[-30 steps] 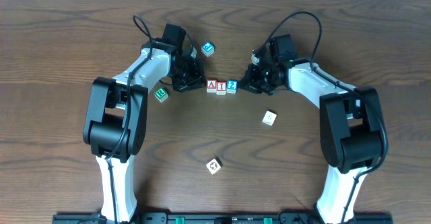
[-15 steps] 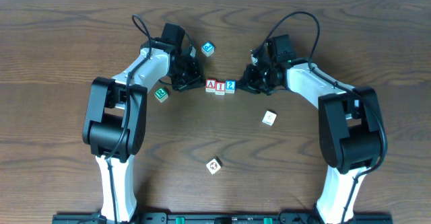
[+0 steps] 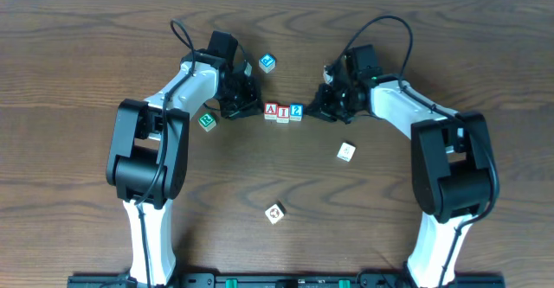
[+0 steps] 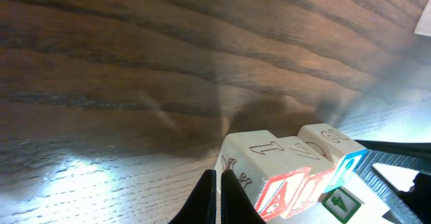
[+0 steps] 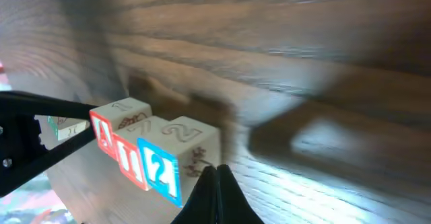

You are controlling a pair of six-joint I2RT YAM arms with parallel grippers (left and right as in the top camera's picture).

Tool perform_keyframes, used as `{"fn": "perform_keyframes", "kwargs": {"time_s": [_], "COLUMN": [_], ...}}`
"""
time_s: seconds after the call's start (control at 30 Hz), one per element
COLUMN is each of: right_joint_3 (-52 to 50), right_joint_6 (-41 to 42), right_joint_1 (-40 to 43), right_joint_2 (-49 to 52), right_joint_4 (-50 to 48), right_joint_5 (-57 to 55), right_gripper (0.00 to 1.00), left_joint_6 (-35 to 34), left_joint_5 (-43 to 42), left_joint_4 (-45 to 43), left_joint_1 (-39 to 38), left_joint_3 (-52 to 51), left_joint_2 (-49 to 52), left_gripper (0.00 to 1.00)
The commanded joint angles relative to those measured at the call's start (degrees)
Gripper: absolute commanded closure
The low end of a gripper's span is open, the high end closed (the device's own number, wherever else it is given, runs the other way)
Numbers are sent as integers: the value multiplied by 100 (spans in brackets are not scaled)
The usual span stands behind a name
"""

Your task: Spell out Ai2

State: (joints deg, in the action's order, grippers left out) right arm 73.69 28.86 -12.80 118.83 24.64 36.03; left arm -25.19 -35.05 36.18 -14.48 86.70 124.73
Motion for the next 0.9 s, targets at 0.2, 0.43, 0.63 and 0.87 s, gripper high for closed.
{"fn": "perform_keyframes", "kwargs": {"time_s": [0.2, 0.43, 0.63, 0.87], "right_joint_3": [708, 2205, 3027, 3040], "right_joint_6": [-920, -1912, -2433, -2618], "right_joint_1": [286, 485, 479, 439], "right_joint_2": [-129, -861, -1858, -3386], "right_joint_4": [807, 2041, 3038, 4100], "right_joint_5": [35, -505, -629, -1239], "right_gripper": [99, 99, 99, 75], "left_joint_6": [118, 225, 857, 1423], "left_joint_5": [411, 1169, 1366, 2413], "left_joint_4": [114, 216, 837, 2216], "left_joint_1": [236, 247, 245, 245], "left_joint_3": [-31, -26, -26, -28], "left_joint_2": [-354, -2264, -4260, -6310], "left_gripper": [94, 94, 94, 89]}}
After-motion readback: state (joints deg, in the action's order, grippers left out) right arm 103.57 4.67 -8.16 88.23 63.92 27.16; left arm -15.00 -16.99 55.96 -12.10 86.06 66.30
